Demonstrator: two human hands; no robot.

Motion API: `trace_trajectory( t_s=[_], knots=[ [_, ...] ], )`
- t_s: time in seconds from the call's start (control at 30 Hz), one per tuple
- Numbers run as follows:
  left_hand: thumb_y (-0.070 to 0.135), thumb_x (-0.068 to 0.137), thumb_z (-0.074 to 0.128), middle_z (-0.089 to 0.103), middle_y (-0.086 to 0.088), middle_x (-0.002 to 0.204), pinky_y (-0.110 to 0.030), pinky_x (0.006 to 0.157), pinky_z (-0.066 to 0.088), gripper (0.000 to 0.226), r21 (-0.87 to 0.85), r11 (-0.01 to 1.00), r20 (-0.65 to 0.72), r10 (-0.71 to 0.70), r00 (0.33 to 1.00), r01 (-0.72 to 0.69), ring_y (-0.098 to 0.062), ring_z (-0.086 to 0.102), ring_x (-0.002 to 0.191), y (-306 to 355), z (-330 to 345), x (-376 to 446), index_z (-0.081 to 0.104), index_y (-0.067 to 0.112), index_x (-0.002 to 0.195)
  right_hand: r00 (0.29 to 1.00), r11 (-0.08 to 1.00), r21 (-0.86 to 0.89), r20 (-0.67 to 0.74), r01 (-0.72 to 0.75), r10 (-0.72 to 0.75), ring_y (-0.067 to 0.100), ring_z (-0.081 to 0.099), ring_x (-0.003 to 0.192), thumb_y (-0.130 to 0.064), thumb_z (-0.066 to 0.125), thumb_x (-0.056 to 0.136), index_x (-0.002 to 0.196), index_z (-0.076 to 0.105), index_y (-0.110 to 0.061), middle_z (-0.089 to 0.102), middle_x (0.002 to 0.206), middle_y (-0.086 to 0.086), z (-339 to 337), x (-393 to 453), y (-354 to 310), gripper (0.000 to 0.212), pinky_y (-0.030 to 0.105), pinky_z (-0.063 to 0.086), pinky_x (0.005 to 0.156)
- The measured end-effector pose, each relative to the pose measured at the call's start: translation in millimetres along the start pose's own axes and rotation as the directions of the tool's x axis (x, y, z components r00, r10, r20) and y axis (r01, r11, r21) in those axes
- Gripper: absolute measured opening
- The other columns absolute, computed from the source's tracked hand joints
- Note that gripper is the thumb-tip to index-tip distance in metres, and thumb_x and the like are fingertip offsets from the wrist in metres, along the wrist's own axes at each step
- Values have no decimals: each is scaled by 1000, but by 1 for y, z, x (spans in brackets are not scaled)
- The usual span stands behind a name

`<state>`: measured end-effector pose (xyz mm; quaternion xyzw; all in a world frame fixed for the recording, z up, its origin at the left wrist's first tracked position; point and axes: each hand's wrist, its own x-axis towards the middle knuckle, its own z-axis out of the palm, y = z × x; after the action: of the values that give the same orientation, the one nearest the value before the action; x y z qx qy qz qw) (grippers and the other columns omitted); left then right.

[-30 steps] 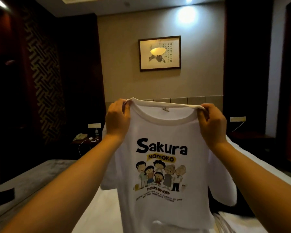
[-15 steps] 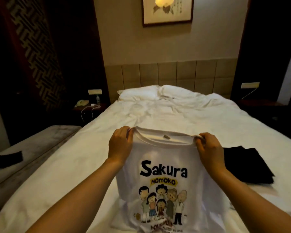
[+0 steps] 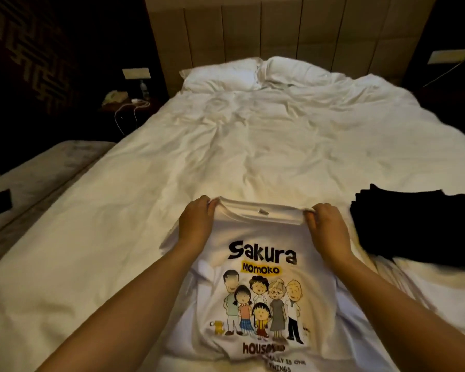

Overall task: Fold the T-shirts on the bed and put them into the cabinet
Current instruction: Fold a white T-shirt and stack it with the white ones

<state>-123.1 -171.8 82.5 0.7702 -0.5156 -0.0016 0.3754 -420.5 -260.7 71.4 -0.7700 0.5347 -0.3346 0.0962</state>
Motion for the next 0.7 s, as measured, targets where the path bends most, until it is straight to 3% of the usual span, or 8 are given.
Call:
trace_trajectory(
  t_s=[0.27, 0.43, 0.6, 0.7],
  knots=[
    [41, 105, 45, 49, 4, 69, -36, 60, 26, 39, 95, 995, 108, -25, 994, 14, -20, 47, 69, -39, 80, 47, 52, 12, 80, 988, 992, -74, 106, -103, 111, 34, 51, 97, -21, 50, 101, 91, 60, -4, 59, 95, 15, 68, 51, 36, 22, 35, 28, 68],
    [44, 104, 45, 52, 3, 70, -36, 59, 28, 40, 86, 996, 159, -42, 986, 28, -20, 49, 69, -57, 119, 67, 51, 13, 80, 970, 980, -84, 152, -179, 190, 35, 54, 79, -25, 50, 100, 93, 55, -5, 62, 88, 16, 102, 72, 54, 22, 36, 32, 62],
    [47, 100, 53, 49, 3, 91, -32, 70, 34, 31, 79, 994, 146, -84, 986, 73, -15, 43, 89, -74, 142, 70, 53, 18, 88, 961, 967, -132, 143, -217, 235, 37, 59, 80, -35, 53, 100, 100, 50, -8, 64, 91, 15, 117, 78, 62, 27, 37, 40, 61],
    [42, 98, 58, 48, 2, 93, -27, 75, 33, 28, -2, 997, 161, -72, 984, 74, -15, 42, 92, -77, 143, 73, 54, 15, 91, 969, 970, -141, 124, -197, 214, 38, 58, 85, -35, 53, 99, 102, 51, -8, 59, 99, 15, 122, 76, 61, 27, 39, 43, 64]
  ],
)
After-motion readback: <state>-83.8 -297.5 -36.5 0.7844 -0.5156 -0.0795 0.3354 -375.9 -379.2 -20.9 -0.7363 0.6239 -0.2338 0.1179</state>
